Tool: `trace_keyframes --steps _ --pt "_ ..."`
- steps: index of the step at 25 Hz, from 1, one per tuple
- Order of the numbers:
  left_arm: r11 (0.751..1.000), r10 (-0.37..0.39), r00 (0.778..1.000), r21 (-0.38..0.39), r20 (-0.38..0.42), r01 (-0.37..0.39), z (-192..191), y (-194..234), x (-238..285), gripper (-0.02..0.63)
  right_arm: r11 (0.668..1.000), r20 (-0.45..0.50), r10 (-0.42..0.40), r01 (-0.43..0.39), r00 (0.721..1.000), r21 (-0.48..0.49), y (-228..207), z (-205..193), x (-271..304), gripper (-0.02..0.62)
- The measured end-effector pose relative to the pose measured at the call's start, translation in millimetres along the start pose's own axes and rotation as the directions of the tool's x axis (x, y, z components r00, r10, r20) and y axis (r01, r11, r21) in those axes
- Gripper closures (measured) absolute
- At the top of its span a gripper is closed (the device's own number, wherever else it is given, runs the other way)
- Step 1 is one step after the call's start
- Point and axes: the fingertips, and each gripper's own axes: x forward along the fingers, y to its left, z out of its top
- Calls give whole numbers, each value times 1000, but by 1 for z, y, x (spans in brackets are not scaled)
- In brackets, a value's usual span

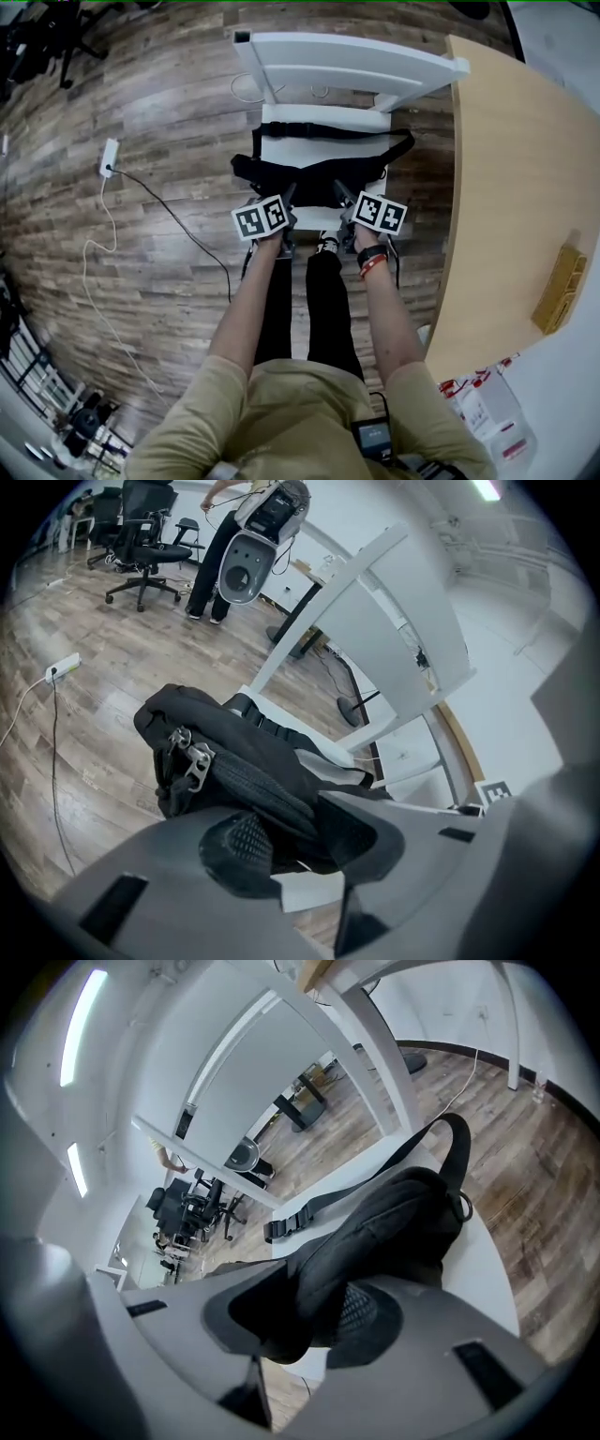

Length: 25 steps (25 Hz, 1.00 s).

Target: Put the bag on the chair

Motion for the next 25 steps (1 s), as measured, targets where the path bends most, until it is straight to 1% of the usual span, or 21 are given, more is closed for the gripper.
trace_keyframes --steps 5,8,10,11,12,13,14,15,17,21,25 --pt "999 -31 999 -30 22 32 19 9 17 469 998 39 37 -39 999 43 -3 15 16 465" --pt "997 -50 999 -58 18 51 24 11 20 452 998 43 26 -29 999 58 -3 18 19 453" --pt "993 -81 997 -84 8 81 22 7 18 432 996 42 19 -23 999 87 -5 16 16 445" --pt "990 -107 994 -92 1 107 21 3 17 396 994 36 25 -29 999 103 -3 14 14 436" --pt "987 -133 991 -92 -4 132 21 -2 16 307 992 28 44 -47 999 116 0 13 14 417" --pt "986 -145 989 -86 -6 144 22 -6 15 253 990 19 71 -73 997 122 7 12 14 334" --pt "987 -144 990 -79 -2 143 25 -8 14 245 988 9 94 -94 996 121 13 12 15 221" --pt "988 -136 991 -73 4 136 28 -9 12 238 989 1 101 -100 995 113 18 13 14 212" --pt "989 -127 992 -68 9 128 33 -10 7 230 993 -14 80 -79 997 87 23 14 12 207" --pt "992 -119 993 -29 -10 119 31 -16 -6 229 999 -40 43 -42 998 30 30 13 2 209" --pt "994 -107 994 36 12 107 31 -25 -26 230 995 -46 -3 -1 999 -95 43 10 -12 209"
